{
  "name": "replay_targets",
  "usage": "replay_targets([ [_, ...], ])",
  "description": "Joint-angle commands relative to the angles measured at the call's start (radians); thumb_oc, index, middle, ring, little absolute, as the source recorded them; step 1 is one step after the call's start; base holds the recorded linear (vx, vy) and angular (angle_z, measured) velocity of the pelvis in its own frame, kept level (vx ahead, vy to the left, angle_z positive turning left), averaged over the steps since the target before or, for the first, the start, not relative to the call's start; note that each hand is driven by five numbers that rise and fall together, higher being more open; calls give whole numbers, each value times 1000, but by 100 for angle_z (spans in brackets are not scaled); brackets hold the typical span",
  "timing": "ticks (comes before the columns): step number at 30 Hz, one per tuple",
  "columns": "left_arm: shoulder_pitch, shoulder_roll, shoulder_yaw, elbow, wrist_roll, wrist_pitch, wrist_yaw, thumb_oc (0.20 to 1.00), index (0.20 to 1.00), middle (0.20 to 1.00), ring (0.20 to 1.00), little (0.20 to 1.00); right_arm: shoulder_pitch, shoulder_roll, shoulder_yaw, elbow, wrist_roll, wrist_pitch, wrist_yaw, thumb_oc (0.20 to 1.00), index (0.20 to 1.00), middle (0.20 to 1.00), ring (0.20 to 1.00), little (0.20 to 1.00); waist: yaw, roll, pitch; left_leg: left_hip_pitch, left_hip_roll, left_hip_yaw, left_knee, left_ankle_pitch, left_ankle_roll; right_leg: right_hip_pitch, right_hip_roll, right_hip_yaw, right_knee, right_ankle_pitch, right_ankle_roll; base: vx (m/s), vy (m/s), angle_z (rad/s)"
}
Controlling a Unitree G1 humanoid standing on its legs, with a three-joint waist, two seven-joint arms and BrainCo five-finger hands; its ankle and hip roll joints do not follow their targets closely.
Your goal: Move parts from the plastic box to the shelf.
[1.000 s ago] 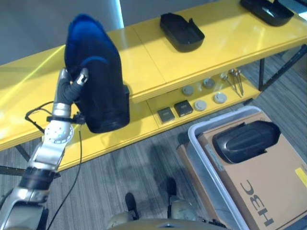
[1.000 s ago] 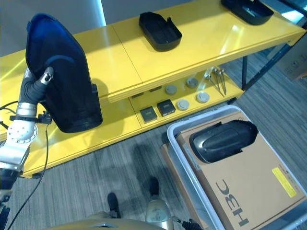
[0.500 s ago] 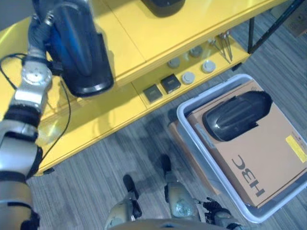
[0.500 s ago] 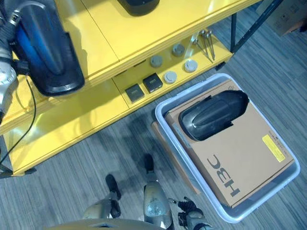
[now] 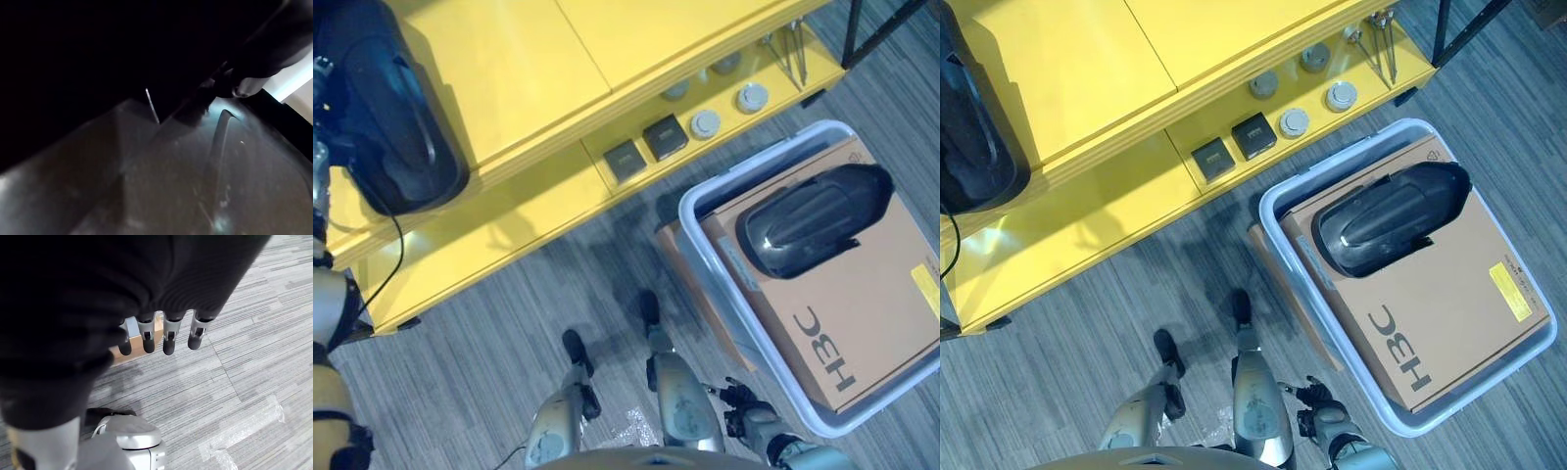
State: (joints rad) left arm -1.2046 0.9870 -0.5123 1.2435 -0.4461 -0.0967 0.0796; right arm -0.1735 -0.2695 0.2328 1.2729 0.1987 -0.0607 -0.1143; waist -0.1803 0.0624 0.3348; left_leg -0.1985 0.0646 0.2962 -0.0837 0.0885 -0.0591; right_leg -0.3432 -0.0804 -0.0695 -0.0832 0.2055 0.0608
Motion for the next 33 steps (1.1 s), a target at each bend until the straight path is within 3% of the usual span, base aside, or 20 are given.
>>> replay_targets([
  [1, -96, 93, -35, 56, 55, -16, 22, 200, 200, 200, 200, 200, -10, -3, 35, 37, 30, 10, -9, 1000, 1000, 1000, 1000, 1000, -3, -5, -38, -5, 83, -58, -4, 38, -80, 36, -91, -1, -3, -17, 121, 0, 0, 0],
  [14, -154, 31, 19, 119, -5, -1, 104, 200, 200, 200, 200, 200, -35, -7, 62, 28, 29, 9, -46, 1000, 1000, 1000, 1000, 1000, -20, 4, -4, -48, 85, -46, -4, 44, -86, -15, -81, 25, -3, -9, 119, 1, 0, -1],
  [21, -163, 40, 24, 139, 9, 7, 122, 200, 200, 200, 200, 200, -32, -4, 59, 19, 49, 5, -50, 1000, 1000, 1000, 1000, 1000, -25, 0, 3, -50, 87, -38, -4, 44, -87, -28, -75, 38, -1, -6, 118, 10, -4, -9],
  [22, -165, 43, 23, 148, 20, 11, 128, 256, 256, 256, 256, 256, -32, -4, 59, 18, 53, 5, -50, 1000, 1000, 1000, 1000, 1000, -25, 0, 4, -47, 88, -36, -4, 43, -87, -28, -73, 43, -1, -7, 117, 14, -6, -5],
  [23, -159, 47, 28, 152, 24, 15, 128, 583, 583, 583, 583, 583, -32, -5, 63, 21, 50, 6, -49, 1000, 1000, 1000, 1000, 1000, -23, 4, 2, -44, 90, -33, -4, 44, -88, -28, -72, 42, 0, -8, 116, 0, 0, 0],
  [24, -155, 54, 26, 157, 31, 21, 123, 1000, 1000, 1000, 1000, 1000, -29, -6, 65, 21, 47, 7, -49, 1000, 1000, 1000, 1000, 1000, -24, 4, 1, -43, 91, -32, -4, 44, -89, -27, -71, 41, 0, -10, 114, 0, 0, 0],
  [33, -184, 44, 12, 180, 50, 43, 120, 1000, 1000, 1000, 1000, 1000, -25, -8, 79, 28, 40, 14, -42, 1000, 1000, 1000, 1000, 1000, -25, 9, -13, -39, 95, -40, -4, 45, -91, -17, -67, 38, -2, -14, 110, 0, -6, -2],
])
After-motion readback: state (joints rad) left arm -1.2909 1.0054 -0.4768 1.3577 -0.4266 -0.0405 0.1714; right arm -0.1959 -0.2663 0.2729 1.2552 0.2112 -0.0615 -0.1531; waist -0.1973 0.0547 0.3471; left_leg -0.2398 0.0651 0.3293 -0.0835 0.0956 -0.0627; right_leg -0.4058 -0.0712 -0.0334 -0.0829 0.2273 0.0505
